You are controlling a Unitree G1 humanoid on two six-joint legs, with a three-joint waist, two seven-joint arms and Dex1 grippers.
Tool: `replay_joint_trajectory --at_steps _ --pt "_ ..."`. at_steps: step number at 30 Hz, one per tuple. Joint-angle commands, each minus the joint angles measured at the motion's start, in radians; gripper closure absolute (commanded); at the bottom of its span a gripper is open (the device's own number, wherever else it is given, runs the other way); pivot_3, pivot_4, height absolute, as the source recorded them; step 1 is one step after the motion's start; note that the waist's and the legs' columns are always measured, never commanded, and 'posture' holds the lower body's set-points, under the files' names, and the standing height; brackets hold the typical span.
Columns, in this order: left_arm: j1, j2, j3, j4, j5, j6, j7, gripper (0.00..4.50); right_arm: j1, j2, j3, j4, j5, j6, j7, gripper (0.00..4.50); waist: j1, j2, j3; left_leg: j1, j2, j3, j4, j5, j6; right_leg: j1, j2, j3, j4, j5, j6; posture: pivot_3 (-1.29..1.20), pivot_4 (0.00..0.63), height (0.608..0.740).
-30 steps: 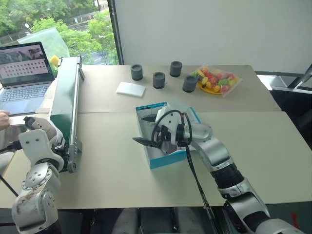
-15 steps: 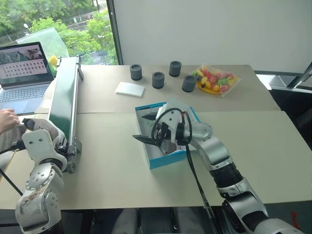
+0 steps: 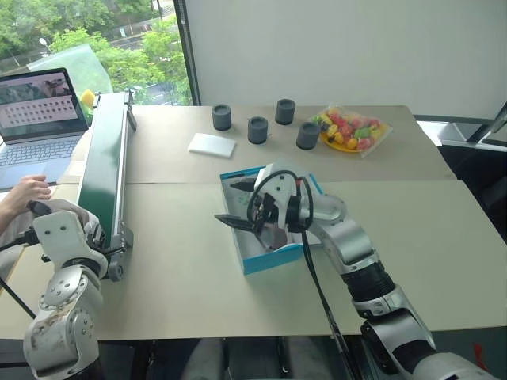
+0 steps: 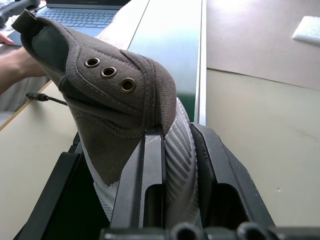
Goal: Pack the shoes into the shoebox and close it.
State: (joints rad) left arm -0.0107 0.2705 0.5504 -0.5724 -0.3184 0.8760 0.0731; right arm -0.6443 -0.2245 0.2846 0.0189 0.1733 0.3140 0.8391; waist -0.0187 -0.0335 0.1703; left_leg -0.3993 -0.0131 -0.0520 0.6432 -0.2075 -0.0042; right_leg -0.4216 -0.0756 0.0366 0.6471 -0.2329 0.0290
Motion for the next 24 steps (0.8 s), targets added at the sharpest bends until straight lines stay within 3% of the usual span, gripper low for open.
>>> replay_joint_trajectory --at_steps 1,3,7,13,16,18,24 --pt "-0.003 0.031 -0.015 -0.034 0.055 -0.062 0.011 4.16 -0.023 0.002 -0.028 -0.016 0.015 0.003 -0.011 0.00 0.000 0.000 0.000 0.000 0.000 0.000 0.000 0.000 0.000 0.000 0.000 0.000 0.000 0.000 0.000 0.00 0.150 0.727" --pt "-0.003 0.049 -0.035 -0.048 0.110 -0.109 0.031 4.16 -0.026 0.005 -0.031 -0.014 0.022 0.018 -0.016 0.00 0.000 0.000 0.000 0.000 0.000 0.000 0.000 0.000 0.000 0.000 0.000 0.000 0.000 0.000 0.000 0.00 0.150 0.727" --pt "0.021 0.165 -0.204 -0.097 0.292 -0.210 0.029 4.16 -0.084 0.057 -0.103 0.049 0.076 0.174 -0.103 0.00 0.000 -0.001 0.000 0.000 0.000 0.000 0.000 0.000 0.000 -0.001 0.000 0.000 0.000 0.000 0.000 0.00 0.150 0.727" --pt "-0.008 0.183 -0.385 -0.152 0.378 -0.281 -0.020 4.16 -0.267 0.137 -0.281 0.223 0.218 0.512 -0.234 0.00 0.000 -0.001 0.000 -0.001 0.000 -0.001 0.000 0.000 0.000 -0.002 -0.001 0.002 0.000 0.000 0.000 0.00 0.150 0.727" --pt "-0.040 0.131 -0.514 -0.234 0.310 -0.289 -0.101 4.16 -0.437 0.175 -0.474 0.408 0.394 0.818 -0.277 0.00 0.001 -0.001 0.001 -0.003 0.000 -0.001 -0.001 0.000 0.000 -0.003 -0.001 0.002 0.000 0.000 0.000 0.00 0.150 0.727" --pt "-0.051 0.086 -0.548 -0.289 0.248 -0.253 -0.138 4.16 -0.506 0.177 -0.556 0.495 0.456 0.905 -0.286 0.00 0.001 -0.001 0.001 -0.007 0.001 -0.001 0.000 0.000 0.000 -0.005 -0.001 0.001 -0.001 0.001 0.000 0.00 0.150 0.727" --pt "-0.076 -0.010 -0.528 -0.399 0.106 -0.132 -0.175 4.16 -0.588 0.145 -0.631 0.649 0.512 1.018 -0.280 0.00 -0.004 -0.001 0.001 -0.008 0.003 0.003 -0.001 -0.002 0.001 -0.005 0.000 0.001 -0.003 0.001 0.000 0.00 0.150 0.727"
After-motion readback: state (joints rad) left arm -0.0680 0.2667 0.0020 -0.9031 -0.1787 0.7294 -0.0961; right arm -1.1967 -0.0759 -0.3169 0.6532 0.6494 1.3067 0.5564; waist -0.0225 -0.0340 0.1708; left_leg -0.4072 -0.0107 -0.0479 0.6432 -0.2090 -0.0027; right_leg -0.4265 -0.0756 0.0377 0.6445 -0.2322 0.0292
